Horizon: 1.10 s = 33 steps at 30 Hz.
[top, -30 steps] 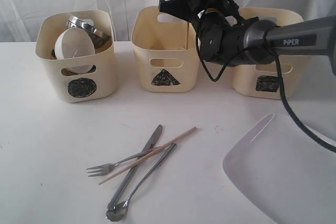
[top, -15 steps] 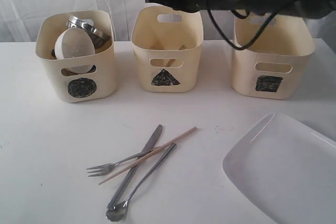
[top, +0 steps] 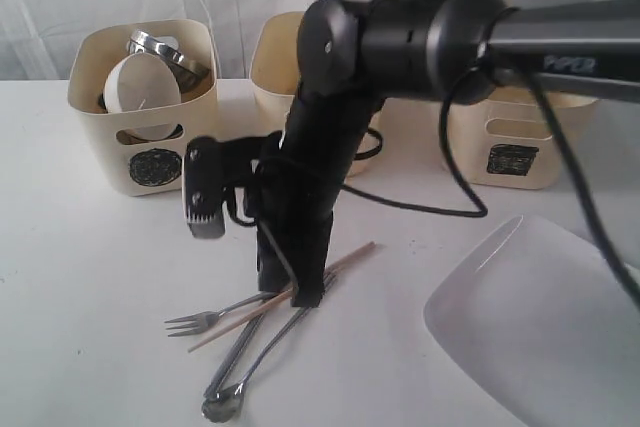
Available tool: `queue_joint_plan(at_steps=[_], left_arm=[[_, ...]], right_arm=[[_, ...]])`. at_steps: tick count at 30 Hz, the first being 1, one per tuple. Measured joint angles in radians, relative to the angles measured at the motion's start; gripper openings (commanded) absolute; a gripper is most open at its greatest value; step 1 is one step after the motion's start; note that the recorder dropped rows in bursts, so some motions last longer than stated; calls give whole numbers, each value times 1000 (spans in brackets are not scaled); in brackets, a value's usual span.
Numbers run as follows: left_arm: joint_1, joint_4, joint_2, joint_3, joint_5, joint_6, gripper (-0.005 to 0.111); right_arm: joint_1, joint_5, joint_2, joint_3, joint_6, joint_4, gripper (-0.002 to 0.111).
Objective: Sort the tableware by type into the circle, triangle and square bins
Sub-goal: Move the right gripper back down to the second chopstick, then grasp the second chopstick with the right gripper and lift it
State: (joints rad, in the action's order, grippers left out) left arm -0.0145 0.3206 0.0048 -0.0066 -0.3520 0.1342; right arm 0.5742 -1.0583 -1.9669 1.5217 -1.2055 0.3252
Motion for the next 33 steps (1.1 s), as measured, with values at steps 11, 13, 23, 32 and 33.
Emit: queue_joint_plan(at_steps=[11,13,23,32,33], left_arm=[[0,0,0,0,0,0,0],[0,0,0,0,0,0,0],[0,0,0,0,0,0,0],[0,0,0,0,0,0,0],[0,0,0,0,0,0,0]], right_arm=[[31,98,-150,0,-10,-169,26],[31,114,-157,0,-10,-195,26],[31,178,-147,1,-10,-194,26],[35,262,-148,1,-10,-194,27],[35,257,-152,1,-10,-194,28]])
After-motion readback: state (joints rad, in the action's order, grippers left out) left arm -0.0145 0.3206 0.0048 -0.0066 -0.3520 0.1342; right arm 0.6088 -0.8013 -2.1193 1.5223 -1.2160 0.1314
